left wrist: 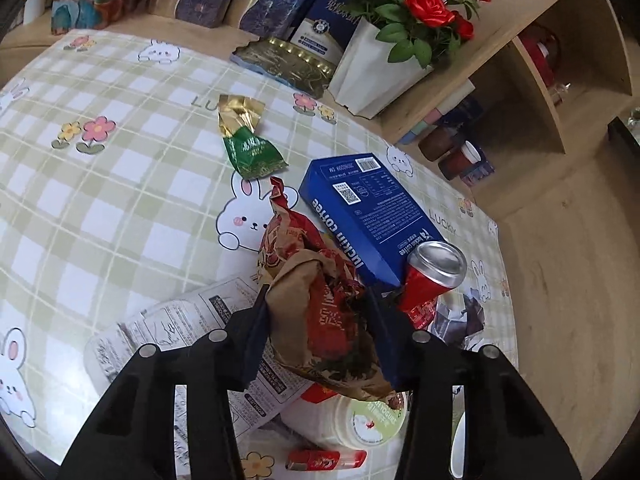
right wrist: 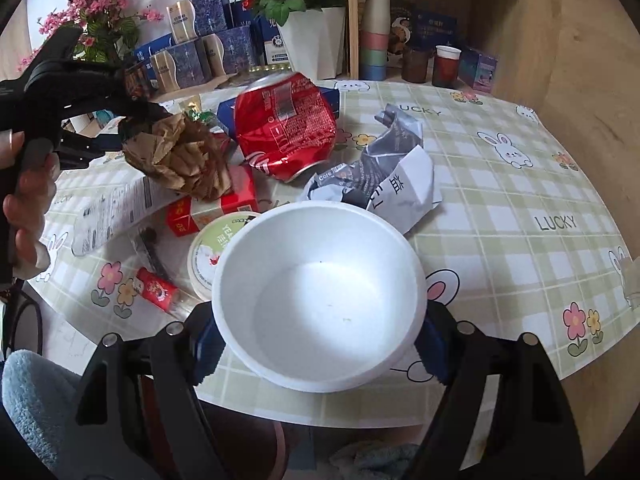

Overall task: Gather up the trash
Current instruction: 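Carry the brown bag over the brown bin with the left tool while the right tool holds the bowl, then open the left tool to drop the brown bag into the bin, then lower the white bowl over the bin and open the right tool, then reach the left tool to the flower-print plastic pouch and grasp it, then lift the flower-print pouch off the table with the left tool, then grasp the crumpled silver wrapper with the right tool while the left tool holds the pouch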

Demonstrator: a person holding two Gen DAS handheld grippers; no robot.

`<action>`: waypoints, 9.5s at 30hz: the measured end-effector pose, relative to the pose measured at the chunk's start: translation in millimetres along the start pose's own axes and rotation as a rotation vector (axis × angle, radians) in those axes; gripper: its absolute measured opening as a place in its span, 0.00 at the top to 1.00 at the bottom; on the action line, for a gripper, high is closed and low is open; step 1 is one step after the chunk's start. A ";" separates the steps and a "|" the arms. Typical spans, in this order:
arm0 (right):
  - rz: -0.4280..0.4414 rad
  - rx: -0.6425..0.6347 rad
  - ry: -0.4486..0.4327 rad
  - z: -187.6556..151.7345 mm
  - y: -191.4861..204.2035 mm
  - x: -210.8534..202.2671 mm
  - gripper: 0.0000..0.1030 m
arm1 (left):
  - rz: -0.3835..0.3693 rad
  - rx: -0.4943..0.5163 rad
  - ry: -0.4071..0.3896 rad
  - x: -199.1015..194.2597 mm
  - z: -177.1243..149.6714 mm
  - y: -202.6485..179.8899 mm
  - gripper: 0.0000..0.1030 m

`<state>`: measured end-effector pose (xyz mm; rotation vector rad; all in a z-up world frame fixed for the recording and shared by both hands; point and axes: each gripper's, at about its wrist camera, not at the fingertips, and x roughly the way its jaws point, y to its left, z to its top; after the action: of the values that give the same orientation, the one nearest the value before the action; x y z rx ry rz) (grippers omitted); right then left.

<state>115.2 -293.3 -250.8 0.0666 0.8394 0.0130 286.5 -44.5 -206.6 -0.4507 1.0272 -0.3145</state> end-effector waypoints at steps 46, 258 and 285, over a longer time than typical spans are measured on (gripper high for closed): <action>0.095 -0.035 -0.068 -93.1 45.8 -95.5 0.25 | -0.034 0.318 0.023 -138.8 -229.8 33.5 0.58; 0.100 0.036 0.000 -74.1 -1.3 -40.4 0.05 | 0.029 0.328 0.083 -71.3 -60.0 72.5 0.91; -0.054 0.362 -0.064 76.0 -76.8 63.2 0.06 | 0.021 0.298 -0.221 -168.8 -94.4 63.8 0.93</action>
<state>212.8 -371.6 -252.0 0.3829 0.7720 -0.1910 124.8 67.5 -153.7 -0.1997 0.7539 -0.3837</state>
